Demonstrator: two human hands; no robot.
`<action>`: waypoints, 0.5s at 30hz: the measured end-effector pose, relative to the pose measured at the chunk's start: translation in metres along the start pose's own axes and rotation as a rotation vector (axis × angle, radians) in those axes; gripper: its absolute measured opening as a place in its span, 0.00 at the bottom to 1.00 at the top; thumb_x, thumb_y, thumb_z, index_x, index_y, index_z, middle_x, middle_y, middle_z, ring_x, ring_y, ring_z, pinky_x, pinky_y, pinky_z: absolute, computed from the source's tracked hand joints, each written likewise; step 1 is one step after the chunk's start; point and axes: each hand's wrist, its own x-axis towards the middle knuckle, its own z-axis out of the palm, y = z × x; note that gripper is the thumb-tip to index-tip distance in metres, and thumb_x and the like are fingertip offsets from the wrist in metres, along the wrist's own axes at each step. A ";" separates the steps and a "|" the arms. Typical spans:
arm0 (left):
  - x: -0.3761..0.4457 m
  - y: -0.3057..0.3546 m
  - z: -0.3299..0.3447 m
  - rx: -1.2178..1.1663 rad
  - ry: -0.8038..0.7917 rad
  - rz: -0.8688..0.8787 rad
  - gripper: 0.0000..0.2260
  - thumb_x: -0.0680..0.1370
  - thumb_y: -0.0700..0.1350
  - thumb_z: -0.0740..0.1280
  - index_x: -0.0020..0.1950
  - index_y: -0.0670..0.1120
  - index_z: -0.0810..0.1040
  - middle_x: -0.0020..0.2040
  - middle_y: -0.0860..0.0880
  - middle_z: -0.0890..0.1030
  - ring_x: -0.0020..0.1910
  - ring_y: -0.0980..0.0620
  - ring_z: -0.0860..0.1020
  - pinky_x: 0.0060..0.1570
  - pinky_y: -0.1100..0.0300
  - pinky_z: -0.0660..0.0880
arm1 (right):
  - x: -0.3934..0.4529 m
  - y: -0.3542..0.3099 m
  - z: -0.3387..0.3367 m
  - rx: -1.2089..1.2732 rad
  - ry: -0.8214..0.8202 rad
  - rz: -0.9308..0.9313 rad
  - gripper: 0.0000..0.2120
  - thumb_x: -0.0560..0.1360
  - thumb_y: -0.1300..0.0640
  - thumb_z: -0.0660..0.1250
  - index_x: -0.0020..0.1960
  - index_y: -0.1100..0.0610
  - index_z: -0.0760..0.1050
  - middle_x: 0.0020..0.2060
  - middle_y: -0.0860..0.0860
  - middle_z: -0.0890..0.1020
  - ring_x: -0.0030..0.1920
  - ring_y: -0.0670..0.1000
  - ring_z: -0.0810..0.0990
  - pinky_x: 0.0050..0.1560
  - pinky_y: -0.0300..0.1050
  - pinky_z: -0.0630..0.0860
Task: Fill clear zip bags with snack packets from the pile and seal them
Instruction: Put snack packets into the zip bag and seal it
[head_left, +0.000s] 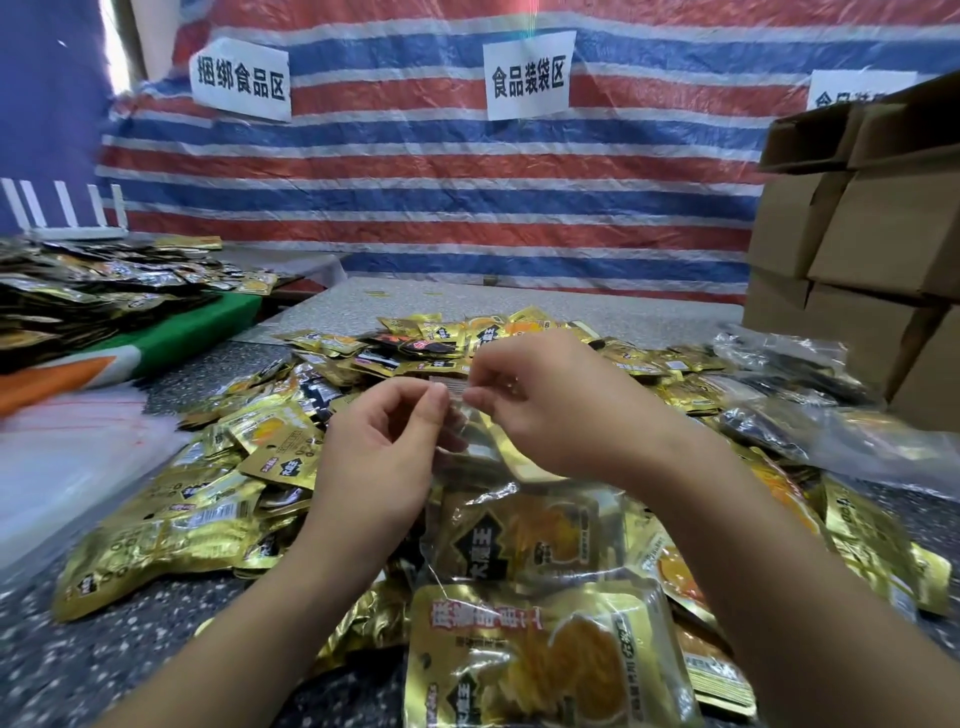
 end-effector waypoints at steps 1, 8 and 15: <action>0.001 0.000 -0.001 0.008 0.000 0.003 0.09 0.81 0.42 0.65 0.43 0.47 0.82 0.36 0.47 0.84 0.33 0.53 0.83 0.31 0.65 0.77 | 0.002 0.000 0.000 0.007 -0.012 0.002 0.08 0.80 0.52 0.66 0.42 0.50 0.76 0.34 0.43 0.74 0.37 0.44 0.73 0.38 0.46 0.72; 0.001 -0.004 -0.001 0.084 0.002 0.037 0.09 0.81 0.43 0.65 0.44 0.49 0.83 0.37 0.49 0.85 0.34 0.53 0.83 0.32 0.65 0.77 | 0.004 -0.003 0.005 0.036 -0.045 0.030 0.06 0.79 0.52 0.67 0.43 0.50 0.77 0.36 0.43 0.75 0.37 0.43 0.74 0.34 0.42 0.67; 0.002 -0.008 0.001 0.142 0.013 0.077 0.09 0.81 0.42 0.64 0.44 0.49 0.81 0.35 0.51 0.84 0.33 0.56 0.81 0.32 0.65 0.76 | 0.004 -0.005 0.005 0.046 -0.025 0.026 0.09 0.78 0.52 0.68 0.38 0.48 0.74 0.31 0.43 0.74 0.33 0.44 0.72 0.33 0.44 0.66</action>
